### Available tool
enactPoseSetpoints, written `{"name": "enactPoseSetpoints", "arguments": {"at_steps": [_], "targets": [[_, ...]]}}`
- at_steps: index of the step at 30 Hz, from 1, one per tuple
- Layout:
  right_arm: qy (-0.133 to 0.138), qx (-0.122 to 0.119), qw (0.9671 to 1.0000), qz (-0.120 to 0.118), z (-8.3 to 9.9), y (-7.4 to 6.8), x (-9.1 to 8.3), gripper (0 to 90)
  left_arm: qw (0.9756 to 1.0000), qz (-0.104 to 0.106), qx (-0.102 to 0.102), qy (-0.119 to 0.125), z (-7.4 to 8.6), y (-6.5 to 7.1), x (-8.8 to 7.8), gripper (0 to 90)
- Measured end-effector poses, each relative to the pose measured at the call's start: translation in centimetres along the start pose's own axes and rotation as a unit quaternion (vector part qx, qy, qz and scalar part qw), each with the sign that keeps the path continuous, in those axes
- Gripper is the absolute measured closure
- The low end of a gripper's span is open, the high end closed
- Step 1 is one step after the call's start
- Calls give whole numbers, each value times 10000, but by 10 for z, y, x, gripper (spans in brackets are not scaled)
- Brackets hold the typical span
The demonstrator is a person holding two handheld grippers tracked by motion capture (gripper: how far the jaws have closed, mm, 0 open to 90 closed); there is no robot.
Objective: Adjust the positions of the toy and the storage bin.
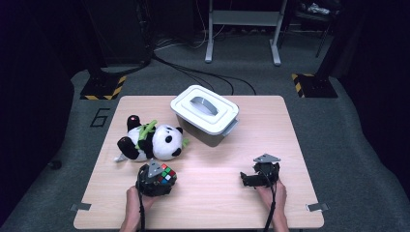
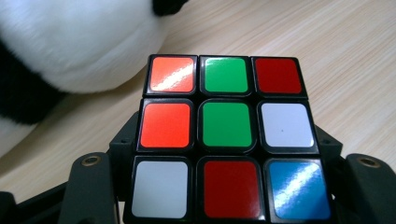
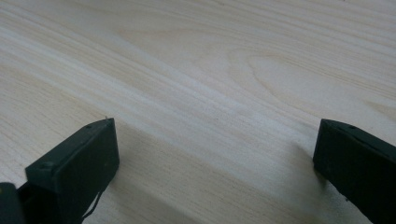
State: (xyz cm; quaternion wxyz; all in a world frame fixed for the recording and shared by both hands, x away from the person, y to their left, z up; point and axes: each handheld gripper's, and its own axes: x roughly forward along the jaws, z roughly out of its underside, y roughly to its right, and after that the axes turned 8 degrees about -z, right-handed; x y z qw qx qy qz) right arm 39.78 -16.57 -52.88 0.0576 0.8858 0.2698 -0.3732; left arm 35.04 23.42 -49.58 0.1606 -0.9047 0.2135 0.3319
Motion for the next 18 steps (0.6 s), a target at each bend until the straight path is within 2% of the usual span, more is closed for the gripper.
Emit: {"name": "enactPoseSetpoints", "arguments": {"at_steps": [6, 7, 8, 10, 18], "targets": [[-8, -43, 10000, -4, 0, 1, 0, 0, 9995, -196, -240, 46, 11, -14, -7, 339], [-2, 0, 10000, 1, 0, 0, 0, 0, 9995, -200, -242, 21, 12, -17, -8, 339], [-19, -84, 10000, -7, 0, 1, 0, 0, 9994, -242, -234, 7, 13, -20, -10, 339], [-15, -76, 10000, -13, 0, 1, 0, 0, 9992, -267, -285, -37, 15, -25, -13, 339], [11, -21, 10000, 2, 0, 0, 0, 0, 9964, -568, -631, -13, 27, -47, -22, 340]]}}
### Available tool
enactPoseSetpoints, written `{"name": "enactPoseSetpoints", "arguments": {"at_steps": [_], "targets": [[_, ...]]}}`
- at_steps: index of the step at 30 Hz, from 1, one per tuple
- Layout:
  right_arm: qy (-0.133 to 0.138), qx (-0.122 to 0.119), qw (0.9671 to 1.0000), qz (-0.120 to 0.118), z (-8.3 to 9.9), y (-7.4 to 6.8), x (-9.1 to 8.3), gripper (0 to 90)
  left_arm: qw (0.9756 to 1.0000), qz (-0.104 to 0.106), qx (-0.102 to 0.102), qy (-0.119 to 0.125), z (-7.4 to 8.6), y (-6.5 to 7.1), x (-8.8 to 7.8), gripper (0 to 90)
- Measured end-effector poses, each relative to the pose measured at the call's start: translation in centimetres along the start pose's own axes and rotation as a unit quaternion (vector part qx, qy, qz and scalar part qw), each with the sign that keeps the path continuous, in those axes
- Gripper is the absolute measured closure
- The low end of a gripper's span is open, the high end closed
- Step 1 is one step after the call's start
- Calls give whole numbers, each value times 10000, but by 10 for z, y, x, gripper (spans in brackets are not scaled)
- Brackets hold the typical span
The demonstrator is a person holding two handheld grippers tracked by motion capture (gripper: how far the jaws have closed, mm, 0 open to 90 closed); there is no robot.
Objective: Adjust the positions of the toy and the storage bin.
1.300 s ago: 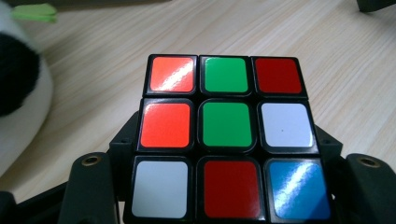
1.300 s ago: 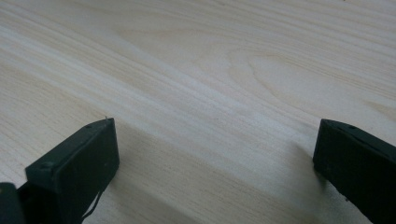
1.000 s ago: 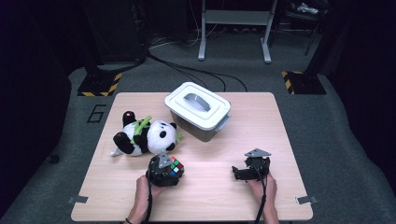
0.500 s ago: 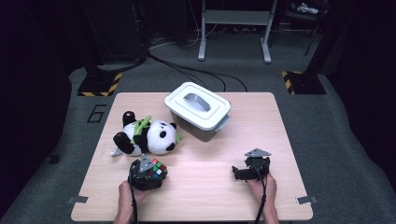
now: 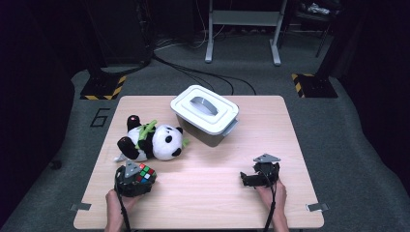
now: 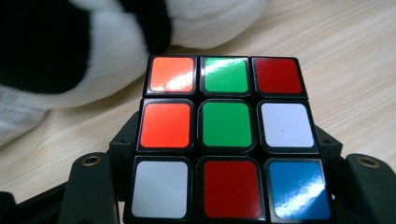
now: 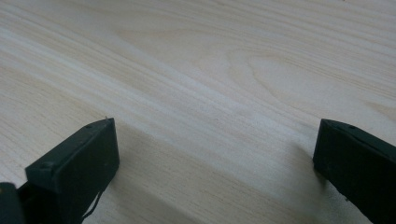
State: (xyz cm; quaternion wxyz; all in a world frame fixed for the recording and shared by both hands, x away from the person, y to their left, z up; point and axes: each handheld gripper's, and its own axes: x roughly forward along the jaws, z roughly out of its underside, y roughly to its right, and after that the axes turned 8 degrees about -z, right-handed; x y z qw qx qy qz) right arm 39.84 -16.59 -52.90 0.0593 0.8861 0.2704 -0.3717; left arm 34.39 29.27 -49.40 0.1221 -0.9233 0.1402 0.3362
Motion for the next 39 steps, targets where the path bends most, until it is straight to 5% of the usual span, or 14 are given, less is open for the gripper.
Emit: {"name": "enactPoseSetpoints", "arguments": {"at_steps": [13, 26, 39], "targets": [[-3, 28, 10000, 6, 0, 0, 0, 0, 9978, -452, -482, -51, 10, -46, -8, 339], [-20, 18, 10000, -3, 0, 0, 0, 0, 9937, -795, -778, -99, 22, -77, -7, 339], [-18, 29, 10000, -12, 0, 0, 0, 0, 9905, -888, -1016, -261, 26, -102, -1, 339]]}}
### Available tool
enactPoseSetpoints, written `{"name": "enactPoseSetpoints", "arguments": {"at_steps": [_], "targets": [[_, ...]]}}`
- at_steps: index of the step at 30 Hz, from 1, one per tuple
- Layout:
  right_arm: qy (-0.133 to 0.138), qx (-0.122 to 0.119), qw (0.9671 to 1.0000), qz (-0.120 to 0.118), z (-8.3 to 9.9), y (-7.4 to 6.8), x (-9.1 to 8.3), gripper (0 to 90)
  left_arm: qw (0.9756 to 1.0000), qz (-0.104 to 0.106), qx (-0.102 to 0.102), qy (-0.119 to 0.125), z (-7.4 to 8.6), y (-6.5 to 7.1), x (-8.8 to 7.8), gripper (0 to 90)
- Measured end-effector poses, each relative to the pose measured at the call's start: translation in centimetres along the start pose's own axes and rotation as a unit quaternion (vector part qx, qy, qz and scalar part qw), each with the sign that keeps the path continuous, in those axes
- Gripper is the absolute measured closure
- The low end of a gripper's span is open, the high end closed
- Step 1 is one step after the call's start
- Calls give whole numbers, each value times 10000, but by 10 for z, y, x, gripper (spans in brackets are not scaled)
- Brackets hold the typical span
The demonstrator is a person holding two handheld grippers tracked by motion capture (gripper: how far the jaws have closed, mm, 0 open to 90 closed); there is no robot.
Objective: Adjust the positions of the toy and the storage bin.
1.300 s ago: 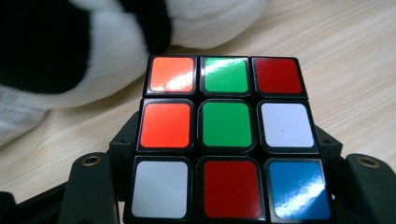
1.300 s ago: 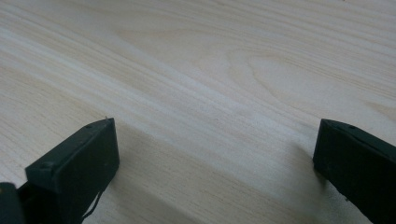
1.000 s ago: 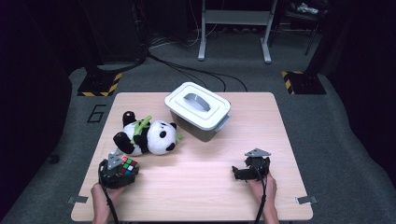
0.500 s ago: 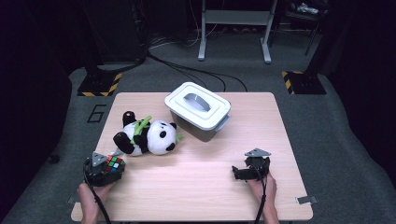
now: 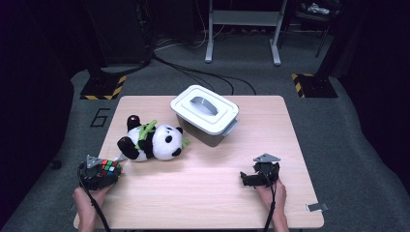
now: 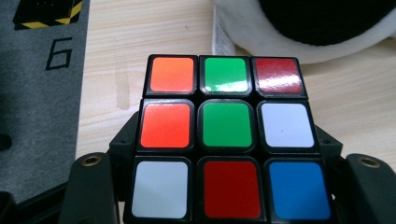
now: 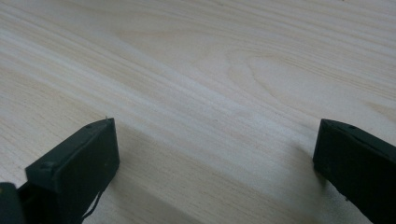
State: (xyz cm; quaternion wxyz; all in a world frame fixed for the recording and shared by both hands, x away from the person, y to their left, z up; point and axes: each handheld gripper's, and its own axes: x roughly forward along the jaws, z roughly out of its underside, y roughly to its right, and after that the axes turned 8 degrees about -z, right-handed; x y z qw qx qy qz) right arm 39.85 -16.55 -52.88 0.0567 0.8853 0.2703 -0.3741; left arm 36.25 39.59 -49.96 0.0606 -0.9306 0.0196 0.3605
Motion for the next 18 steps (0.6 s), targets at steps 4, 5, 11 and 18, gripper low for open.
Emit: {"name": "enactPoseSetpoints", "arguments": {"at_steps": [4, 5, 11, 18], "targets": [[-2, -7, 10000, 9, 0, 0, 0, 0, 9999, 29, 1, -115, 0, -3, 6, 338], [0, -5, 10000, -2, 0, 0, 0, 0, 9999, 48, -22, -110, 1, -3, 8, 338], [-1, -11, 10000, 11, 0, 0, 0, 0, 9995, 176, -233, -91, 4, -3, 12, 290], [0, -7, 10000, 14, 0, 0, 0, 0, 9994, 174, -295, 93, -1, -7, -4, 148]]}}
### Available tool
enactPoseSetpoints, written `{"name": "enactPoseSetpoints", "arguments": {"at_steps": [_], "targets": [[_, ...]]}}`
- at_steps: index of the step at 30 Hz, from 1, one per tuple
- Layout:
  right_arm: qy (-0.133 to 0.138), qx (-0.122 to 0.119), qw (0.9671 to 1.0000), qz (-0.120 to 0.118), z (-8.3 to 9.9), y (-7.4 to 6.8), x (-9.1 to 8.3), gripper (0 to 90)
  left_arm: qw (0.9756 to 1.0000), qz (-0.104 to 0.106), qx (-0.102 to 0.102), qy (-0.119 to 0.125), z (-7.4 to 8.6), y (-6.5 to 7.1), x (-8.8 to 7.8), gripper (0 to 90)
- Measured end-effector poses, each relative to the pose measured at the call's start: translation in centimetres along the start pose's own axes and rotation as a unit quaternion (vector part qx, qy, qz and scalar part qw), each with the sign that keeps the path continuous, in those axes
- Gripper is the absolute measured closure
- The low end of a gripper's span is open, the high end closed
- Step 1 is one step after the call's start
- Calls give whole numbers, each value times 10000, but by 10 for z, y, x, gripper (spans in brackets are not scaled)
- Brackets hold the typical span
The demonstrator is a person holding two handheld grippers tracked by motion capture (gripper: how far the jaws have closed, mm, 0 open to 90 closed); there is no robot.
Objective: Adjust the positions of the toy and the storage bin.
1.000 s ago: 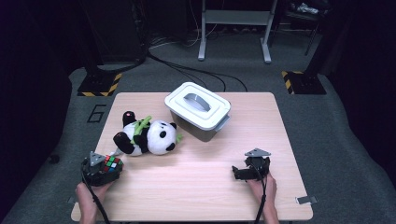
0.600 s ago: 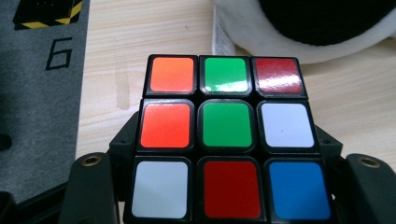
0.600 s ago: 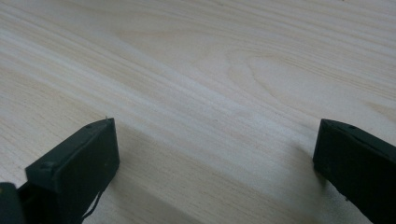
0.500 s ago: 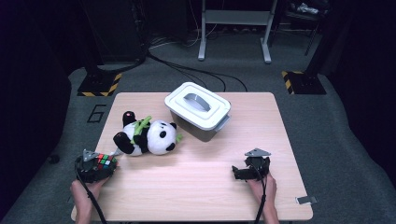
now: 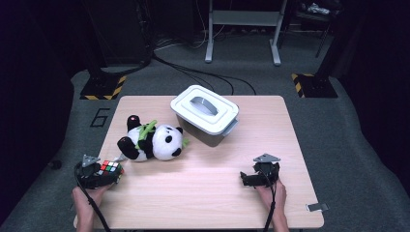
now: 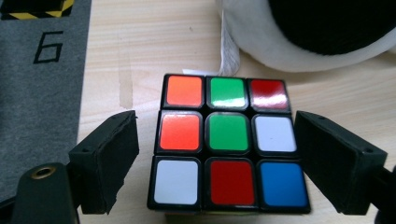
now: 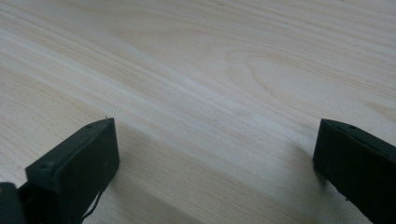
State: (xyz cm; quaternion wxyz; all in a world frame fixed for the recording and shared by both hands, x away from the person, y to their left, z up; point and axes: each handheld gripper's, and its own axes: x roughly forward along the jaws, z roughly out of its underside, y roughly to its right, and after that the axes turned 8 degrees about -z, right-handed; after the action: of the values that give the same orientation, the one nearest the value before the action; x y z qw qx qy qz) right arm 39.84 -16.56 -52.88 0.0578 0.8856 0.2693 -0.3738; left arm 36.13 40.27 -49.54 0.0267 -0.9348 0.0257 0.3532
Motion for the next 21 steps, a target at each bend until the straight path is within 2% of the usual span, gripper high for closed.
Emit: {"name": "enactPoseSetpoints", "arguments": {"at_steps": [11, 16, 21], "targets": [[-1, -6, 10000, -5, 0, 0, 0, 0, 9990, 176, 361, 180, -9, 15, -30, 93], [-4, 2, 10000, -18, 0, 0, 0, 0, 9977, 310, 536, 275, -9, 29, -41, 69], [-2, 3, 10000, -17, 0, 0, 0, 0, 9955, 497, 786, 200, -7, 46, -46, 51]]}}
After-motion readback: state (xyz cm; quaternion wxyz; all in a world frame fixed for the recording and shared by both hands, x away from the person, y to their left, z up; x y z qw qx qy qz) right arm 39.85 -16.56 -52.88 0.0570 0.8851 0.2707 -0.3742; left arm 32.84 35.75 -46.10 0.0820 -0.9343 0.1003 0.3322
